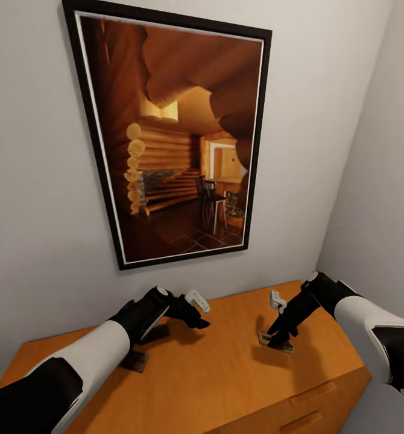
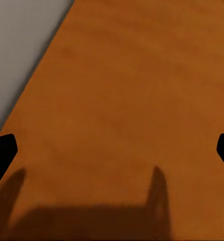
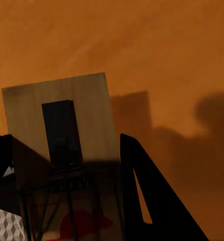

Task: Take the four mousetraps from the cabinet in the bathroom and place them on the bathroom floor. Make sure all four end up on the same floor surface, and ensure that at least two of them are either under or directly next to the same bathroom sink.

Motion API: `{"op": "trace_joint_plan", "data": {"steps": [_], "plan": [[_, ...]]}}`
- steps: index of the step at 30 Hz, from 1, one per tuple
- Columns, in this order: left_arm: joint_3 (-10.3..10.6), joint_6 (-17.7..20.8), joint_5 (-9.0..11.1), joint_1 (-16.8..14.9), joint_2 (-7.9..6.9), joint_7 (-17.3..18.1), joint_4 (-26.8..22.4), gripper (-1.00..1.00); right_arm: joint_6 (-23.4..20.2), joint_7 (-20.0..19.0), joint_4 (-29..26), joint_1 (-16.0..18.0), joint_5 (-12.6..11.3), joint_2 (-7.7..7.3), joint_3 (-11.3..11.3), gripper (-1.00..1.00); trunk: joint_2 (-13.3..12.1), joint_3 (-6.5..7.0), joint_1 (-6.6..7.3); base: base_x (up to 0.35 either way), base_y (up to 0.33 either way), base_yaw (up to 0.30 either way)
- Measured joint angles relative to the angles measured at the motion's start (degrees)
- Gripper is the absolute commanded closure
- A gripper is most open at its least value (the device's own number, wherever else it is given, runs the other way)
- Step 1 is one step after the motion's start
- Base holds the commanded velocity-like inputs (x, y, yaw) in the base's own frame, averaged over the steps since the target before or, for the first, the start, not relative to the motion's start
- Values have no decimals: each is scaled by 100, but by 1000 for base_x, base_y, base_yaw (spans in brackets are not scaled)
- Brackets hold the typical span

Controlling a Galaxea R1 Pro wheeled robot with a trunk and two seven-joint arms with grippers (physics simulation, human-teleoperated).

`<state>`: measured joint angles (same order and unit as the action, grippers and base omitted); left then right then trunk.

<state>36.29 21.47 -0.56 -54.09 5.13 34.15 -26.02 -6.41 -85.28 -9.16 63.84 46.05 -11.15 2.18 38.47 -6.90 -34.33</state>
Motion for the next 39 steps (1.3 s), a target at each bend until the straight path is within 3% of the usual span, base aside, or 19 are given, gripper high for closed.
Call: {"op": "trace_joint_plan", "data": {"steps": [25, 34, 39], "plan": [[10, -1, 8, 1, 16, 2, -1, -100, 0, 2, -1, -3, -8, 1, 0, 100, 0, 0, 0, 1, 2, 0], [127, -2, 13, 294, 286, -21, 72, -100, 71, 6, 199, -110, 37, 291, 17, 100, 0, 0, -1, 0, 0, 0], [138, -131, 32, 457, 304, -13, 233, -100, 89, -57, 360, -135, 46, 314, 19, 100, 0, 0, 0, 0, 0, 0]]}}
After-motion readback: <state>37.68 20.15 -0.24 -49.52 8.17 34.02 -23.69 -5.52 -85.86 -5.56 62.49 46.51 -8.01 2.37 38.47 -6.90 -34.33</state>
